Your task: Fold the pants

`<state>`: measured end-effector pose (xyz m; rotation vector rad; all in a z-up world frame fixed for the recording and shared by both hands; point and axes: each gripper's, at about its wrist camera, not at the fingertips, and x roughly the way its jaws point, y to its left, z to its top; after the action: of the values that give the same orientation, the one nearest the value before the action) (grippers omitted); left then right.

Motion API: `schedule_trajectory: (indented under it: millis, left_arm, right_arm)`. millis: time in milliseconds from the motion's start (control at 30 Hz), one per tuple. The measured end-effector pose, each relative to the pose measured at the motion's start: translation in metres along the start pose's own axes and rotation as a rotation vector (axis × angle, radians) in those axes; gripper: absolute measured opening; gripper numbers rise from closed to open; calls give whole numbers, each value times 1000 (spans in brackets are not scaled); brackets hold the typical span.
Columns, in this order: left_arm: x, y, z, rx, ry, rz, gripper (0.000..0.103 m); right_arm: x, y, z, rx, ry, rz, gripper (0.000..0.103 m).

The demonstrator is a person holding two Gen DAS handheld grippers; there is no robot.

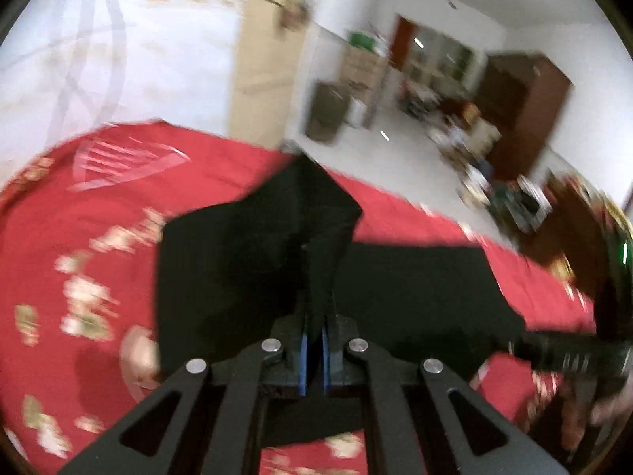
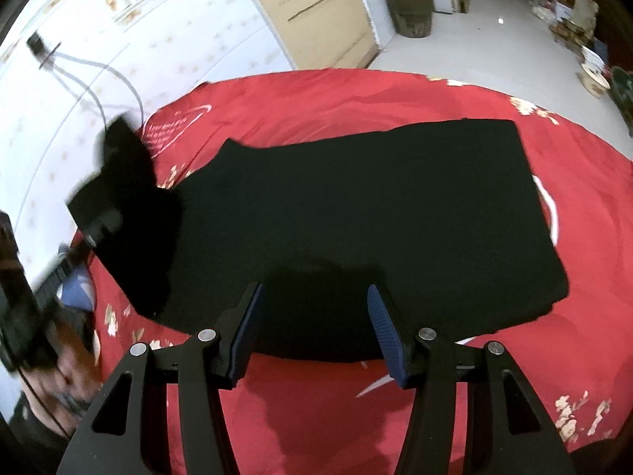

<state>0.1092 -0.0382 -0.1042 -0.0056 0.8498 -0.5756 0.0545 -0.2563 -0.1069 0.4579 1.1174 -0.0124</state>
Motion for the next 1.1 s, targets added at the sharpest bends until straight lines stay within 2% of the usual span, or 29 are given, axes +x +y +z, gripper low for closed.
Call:
schedule_trajectory:
  millis: [100, 167, 233, 333, 400, 467, 567, 700, 733, 833, 933, 1033, 1100]
  left_arm:
    - [30, -15, -24, 17, 114, -41, 6]
    - [42, -19, -38, 25, 166, -37, 7]
    - [41, -15, -40, -11, 194, -55, 7]
    - [23, -6, -28, -84, 185, -126, 15]
    - [3, -5, -27, -96, 146, -155, 29]
    - [-8, 1, -22, -110, 112, -132, 34]
    - [-18, 29, -17, -175, 76, -45, 34]
    - [-19, 60, -23, -229, 92, 108, 34]
    - [-19, 62, -26, -230, 93, 125, 34]
    - [-19, 69, -32, -233, 104, 163, 34]
    - [-15, 72, -41, -233, 113, 176, 34]
    - [-9, 72, -46, -226, 125, 183, 34]
    - [-2, 72, -43, -236, 134, 182, 34]
  right_arm:
    - [-1, -9, 2, 26, 1, 3, 54]
    - [2, -14, 2, 42, 8, 8, 54]
    - [7, -17, 3, 62, 24, 25, 54]
    - [14, -17, 4, 70, 36, 49, 54]
    - [18, -15, 5, 73, 44, 72, 54]
    - [24, -11, 7, 72, 53, 97, 54]
    - [34, -3, 11, 58, 74, 131, 54]
    - [55, 11, 18, 30, 116, 164, 54]
    - [62, 15, 21, 15, 121, 169, 54]
    - [84, 23, 28, -23, 120, 135, 54]
    - [88, 26, 32, -29, 85, 147, 55]
    - [92, 32, 29, -44, 102, 224, 56]
    - [93, 34, 28, -50, 95, 225, 54]
